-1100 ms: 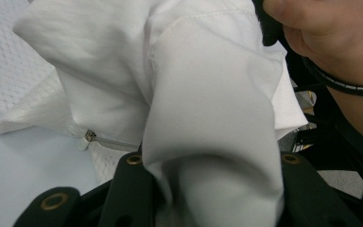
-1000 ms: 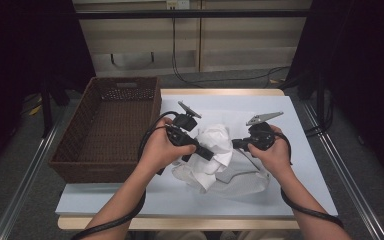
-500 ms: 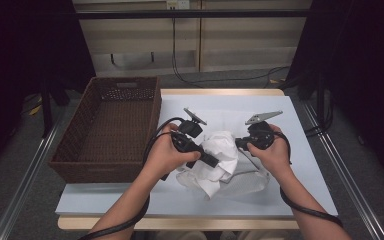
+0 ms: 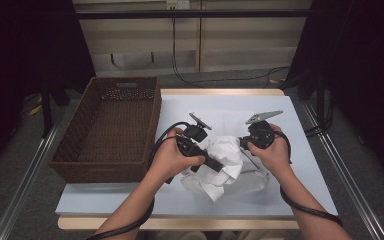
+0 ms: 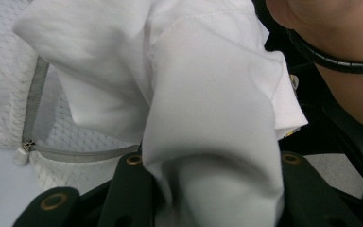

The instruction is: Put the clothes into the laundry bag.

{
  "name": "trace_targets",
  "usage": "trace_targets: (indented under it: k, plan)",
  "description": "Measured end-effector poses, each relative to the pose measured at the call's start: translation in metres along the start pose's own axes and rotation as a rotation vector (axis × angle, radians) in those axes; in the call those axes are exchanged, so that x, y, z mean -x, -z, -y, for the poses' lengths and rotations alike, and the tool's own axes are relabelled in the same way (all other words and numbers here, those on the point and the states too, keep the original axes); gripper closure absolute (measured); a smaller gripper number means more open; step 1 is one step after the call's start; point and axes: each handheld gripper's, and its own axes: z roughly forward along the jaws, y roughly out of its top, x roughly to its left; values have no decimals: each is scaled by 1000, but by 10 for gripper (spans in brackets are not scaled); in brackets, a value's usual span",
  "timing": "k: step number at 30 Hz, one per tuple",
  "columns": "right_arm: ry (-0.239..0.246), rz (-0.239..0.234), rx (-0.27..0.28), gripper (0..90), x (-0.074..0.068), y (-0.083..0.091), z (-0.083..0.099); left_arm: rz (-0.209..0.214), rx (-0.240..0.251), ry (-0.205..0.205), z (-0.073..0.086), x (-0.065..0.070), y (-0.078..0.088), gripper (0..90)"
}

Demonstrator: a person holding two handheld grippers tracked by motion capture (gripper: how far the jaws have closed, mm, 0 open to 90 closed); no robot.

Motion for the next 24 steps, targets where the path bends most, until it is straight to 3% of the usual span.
trace_targets:
  k: [24]
  plan:
    - [-11,4,3,900,0,-2,0,13,-20,-24,5,5,-5,645]
